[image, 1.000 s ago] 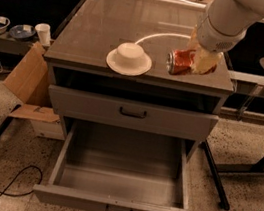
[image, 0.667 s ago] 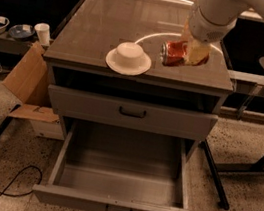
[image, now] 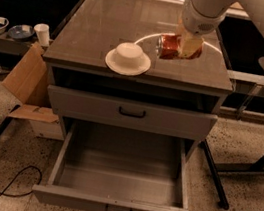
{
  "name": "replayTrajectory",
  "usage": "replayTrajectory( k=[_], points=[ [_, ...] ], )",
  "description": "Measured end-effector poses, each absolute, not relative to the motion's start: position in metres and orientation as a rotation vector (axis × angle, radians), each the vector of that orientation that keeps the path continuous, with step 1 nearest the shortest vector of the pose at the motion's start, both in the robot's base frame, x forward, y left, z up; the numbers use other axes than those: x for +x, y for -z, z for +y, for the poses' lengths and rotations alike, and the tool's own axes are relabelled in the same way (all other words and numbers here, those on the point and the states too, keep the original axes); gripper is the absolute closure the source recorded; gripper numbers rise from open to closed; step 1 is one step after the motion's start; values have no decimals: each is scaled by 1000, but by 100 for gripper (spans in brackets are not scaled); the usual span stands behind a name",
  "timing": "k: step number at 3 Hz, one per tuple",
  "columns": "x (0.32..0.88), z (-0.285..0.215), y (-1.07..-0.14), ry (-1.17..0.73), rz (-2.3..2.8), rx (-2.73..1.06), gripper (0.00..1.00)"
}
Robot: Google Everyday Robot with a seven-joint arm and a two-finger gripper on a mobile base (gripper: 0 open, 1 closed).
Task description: Pick coke can from middle drawer and place on counter
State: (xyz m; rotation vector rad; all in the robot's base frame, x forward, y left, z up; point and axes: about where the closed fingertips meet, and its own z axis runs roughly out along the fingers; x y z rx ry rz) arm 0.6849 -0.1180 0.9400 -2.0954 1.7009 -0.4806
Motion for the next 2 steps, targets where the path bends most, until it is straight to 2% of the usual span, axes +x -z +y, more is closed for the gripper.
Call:
replayTrajectory(
  k=[2],
  points=[
    [709,-132,-907,391,1785,-2065,100]
  ],
)
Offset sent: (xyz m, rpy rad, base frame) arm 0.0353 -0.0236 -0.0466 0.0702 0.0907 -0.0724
